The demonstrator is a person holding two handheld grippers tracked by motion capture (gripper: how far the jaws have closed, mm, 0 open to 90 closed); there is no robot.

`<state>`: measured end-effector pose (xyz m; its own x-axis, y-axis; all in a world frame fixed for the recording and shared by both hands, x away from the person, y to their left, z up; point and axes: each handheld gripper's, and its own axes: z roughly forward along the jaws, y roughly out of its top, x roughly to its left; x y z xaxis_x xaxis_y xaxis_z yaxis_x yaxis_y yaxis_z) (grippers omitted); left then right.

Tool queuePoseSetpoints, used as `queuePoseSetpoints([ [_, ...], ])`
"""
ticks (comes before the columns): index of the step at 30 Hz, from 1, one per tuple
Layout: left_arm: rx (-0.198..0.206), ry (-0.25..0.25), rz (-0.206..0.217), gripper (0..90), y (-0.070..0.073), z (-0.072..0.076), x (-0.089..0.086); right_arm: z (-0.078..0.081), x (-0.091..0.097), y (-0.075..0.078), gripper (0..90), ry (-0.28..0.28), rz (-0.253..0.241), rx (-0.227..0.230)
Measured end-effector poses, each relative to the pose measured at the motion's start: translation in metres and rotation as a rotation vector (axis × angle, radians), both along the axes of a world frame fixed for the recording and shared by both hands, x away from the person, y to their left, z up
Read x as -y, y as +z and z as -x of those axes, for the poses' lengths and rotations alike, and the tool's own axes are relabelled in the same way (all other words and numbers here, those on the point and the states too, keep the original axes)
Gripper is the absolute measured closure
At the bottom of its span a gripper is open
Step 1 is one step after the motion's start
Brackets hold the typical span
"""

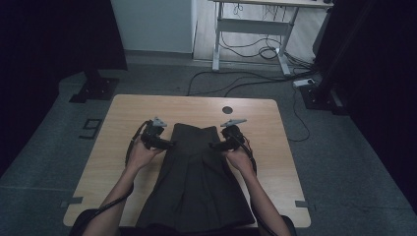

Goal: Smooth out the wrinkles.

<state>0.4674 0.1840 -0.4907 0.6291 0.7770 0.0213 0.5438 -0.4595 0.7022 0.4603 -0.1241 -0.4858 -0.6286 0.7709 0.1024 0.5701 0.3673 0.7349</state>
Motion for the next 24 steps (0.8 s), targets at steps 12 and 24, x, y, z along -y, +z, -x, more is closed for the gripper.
queuePoseSetpoints([
  [12, -0.039, 0.033, 0.023, 15.8, -0.026, -0.025, -0.002, -0.035, -0.015, -0.024, 22.2, -0.039, 0.055, -0.027],
  [24, -0.097, 0.013, 0.039, 15.7, -0.051, -0.03, -0.003, -0.039, -0.019, -0.057, 27.2, -0.031, 0.072, -0.035],
])
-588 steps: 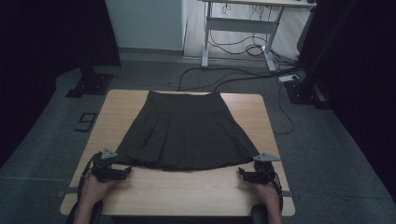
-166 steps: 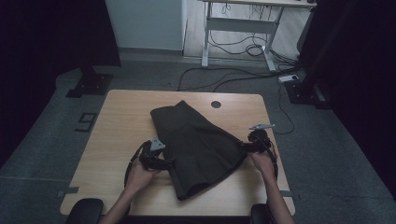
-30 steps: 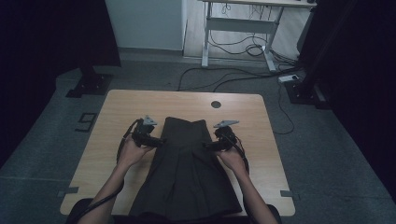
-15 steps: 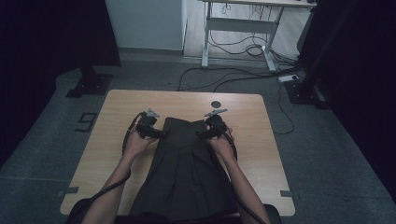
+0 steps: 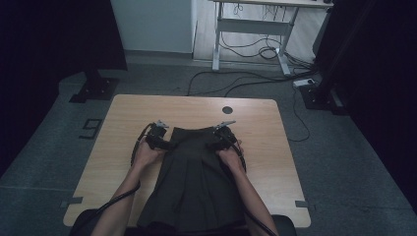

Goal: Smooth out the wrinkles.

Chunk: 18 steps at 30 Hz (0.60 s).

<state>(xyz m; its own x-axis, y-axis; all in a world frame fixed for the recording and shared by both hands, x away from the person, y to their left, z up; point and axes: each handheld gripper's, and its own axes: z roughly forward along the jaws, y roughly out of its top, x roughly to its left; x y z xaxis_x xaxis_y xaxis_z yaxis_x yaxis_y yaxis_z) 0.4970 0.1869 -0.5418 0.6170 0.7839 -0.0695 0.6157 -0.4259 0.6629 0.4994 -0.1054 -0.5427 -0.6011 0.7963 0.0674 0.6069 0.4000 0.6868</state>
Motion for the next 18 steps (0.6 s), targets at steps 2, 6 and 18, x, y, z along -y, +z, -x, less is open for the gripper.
queuePoseSetpoints([
  [2, 0.005, -0.025, 0.007, 17.3, 0.001, 0.001, 0.0, 0.0, -0.001, 0.001, 33.2, 0.015, -0.004, 0.002],
  [6, -0.005, -0.066, 0.027, 37.0, 0.003, 0.004, 0.002, 0.003, -0.003, 0.003, 54.7, 0.039, -0.022, -0.016],
  [18, 0.002, -0.159, 0.073, 81.3, 0.025, 0.007, 0.005, 0.01, 0.006, 0.017, 78.1, 0.025, -0.09, -0.087],
])
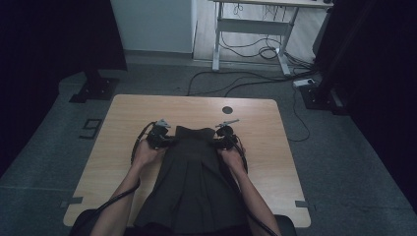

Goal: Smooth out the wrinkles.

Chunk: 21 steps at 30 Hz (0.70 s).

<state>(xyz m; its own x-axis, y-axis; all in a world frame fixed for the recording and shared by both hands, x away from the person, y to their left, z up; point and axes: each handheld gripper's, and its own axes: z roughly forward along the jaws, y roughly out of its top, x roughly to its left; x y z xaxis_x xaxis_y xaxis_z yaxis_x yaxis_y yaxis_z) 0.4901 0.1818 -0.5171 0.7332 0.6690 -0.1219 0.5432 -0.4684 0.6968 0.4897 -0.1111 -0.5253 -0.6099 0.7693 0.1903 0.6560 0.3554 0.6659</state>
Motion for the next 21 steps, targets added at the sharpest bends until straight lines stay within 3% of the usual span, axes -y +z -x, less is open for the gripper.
queuePoseSetpoints([
  [4, 0.064, -0.012, -0.004, 81.4, 0.02, -0.002, 0.003, -0.001, 0.005, 0.015, 78.5, 0.004, -0.019, 0.027],
  [5, 0.064, -0.012, -0.004, 81.4, 0.02, -0.002, 0.003, -0.002, 0.005, 0.02, 78.5, 0.005, -0.016, 0.039],
  [6, 0.082, -0.011, 0.012, 81.4, 0.029, -0.003, 0.004, -0.002, 0.005, 0.02, 78.5, 0.005, -0.016, 0.039],
  [8, 0.109, -0.01, 0.055, 81.4, 0.044, -0.005, 0.002, -0.003, 0.008, 0.036, 78.6, 0.005, -0.026, 0.078],
  [13, 0.175, -0.017, 0.071, 82.2, 0.072, -0.006, 0.003, -0.005, 0.012, 0.063, 78.5, 0.006, -0.046, 0.132],
  [18, 0.267, -0.011, 0.099, 82.5, 0.102, 0.002, 0.002, -0.003, 0.012, 0.094, 78.4, 0.008, -0.042, 0.202],
  [21, 0.316, 0.003, 0.116, 82.7, 0.112, 0.015, 0.0, 0.005, 0.01, 0.11, 78.4, 0.018, -0.039, 0.253],
])
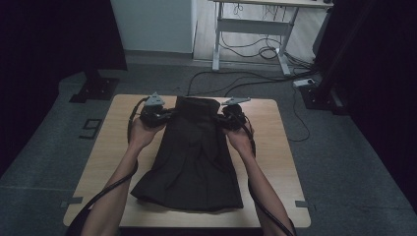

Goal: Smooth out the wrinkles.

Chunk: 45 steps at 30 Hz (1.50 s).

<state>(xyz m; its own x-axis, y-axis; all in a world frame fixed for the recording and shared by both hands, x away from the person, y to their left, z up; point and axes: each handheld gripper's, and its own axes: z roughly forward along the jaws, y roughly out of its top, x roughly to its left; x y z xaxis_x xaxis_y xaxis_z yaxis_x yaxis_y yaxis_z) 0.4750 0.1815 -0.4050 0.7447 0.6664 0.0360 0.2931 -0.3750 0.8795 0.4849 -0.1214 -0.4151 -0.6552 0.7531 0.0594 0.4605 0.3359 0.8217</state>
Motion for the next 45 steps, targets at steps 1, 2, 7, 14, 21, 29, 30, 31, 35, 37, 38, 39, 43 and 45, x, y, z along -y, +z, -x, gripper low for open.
queuePoseSetpoints([
  [1, 0.014, 0.0, -0.004, 82.8, 0.001, 0.005, -0.001, 0.004, -0.001, 0.003, 78.3, 0.007, 0.001, 0.016],
  [2, 0.025, -0.002, -0.005, 82.9, 0.0, 0.011, -0.002, 0.009, -0.001, 0.005, 78.3, 0.012, 0.001, 0.027],
  [7, 0.045, -0.02, -0.007, 83.0, -0.012, 0.044, -0.009, 0.041, 0.0, -0.002, 78.2, 0.055, -0.015, 0.062],
  [14, 0.047, -0.046, -0.025, 83.1, -0.031, 0.085, -0.018, 0.085, -0.003, -0.017, 78.1, 0.11, -0.012, 0.077],
  [21, 0.041, -0.074, -0.048, 83.1, -0.045, 0.12, -0.023, 0.126, -0.003, -0.028, 78.1, 0.16, -0.018, 0.074],
  [29, -0.009, -0.116, -0.089, 83.1, -0.064, 0.153, -0.031, 0.16, -0.005, -0.047, 78.0, 0.222, -0.049, 0.0],
  [30, -0.023, -0.126, -0.092, 83.1, -0.068, 0.156, -0.032, 0.163, -0.005, -0.051, 78.0, 0.228, -0.052, -0.013],
  [31, -0.032, -0.133, -0.096, 83.0, -0.07, 0.159, -0.032, 0.167, -0.006, -0.055, 78.0, 0.234, -0.054, -0.025],
  [35, -0.09, -0.176, -0.098, 83.0, -0.084, 0.169, -0.034, 0.179, -0.007, -0.073, 78.0, 0.251, -0.049, -0.083],
  [37, -0.117, -0.197, -0.102, 82.9, -0.091, 0.173, -0.032, 0.185, -0.007, -0.083, 78.0, 0.248, -0.046, -0.118],
  [38, -0.131, -0.206, -0.107, 82.9, -0.094, 0.173, -0.031, 0.187, -0.007, -0.089, 78.0, 0.247, -0.045, -0.137],
  [39, -0.14, -0.212, -0.108, 82.9, -0.097, 0.174, -0.03, 0.189, -0.006, -0.094, 77.9, 0.244, -0.045, -0.151],
  [43, -0.171, -0.221, -0.107, 83.1, -0.103, 0.171, -0.027, 0.19, -0.005, -0.106, 78.0, 0.23, -0.04, -0.18],
  [45, -0.177, -0.221, -0.105, 83.1, -0.104, 0.169, -0.027, 0.189, -0.006, -0.107, 78.0, 0.229, -0.03, -0.182],
])
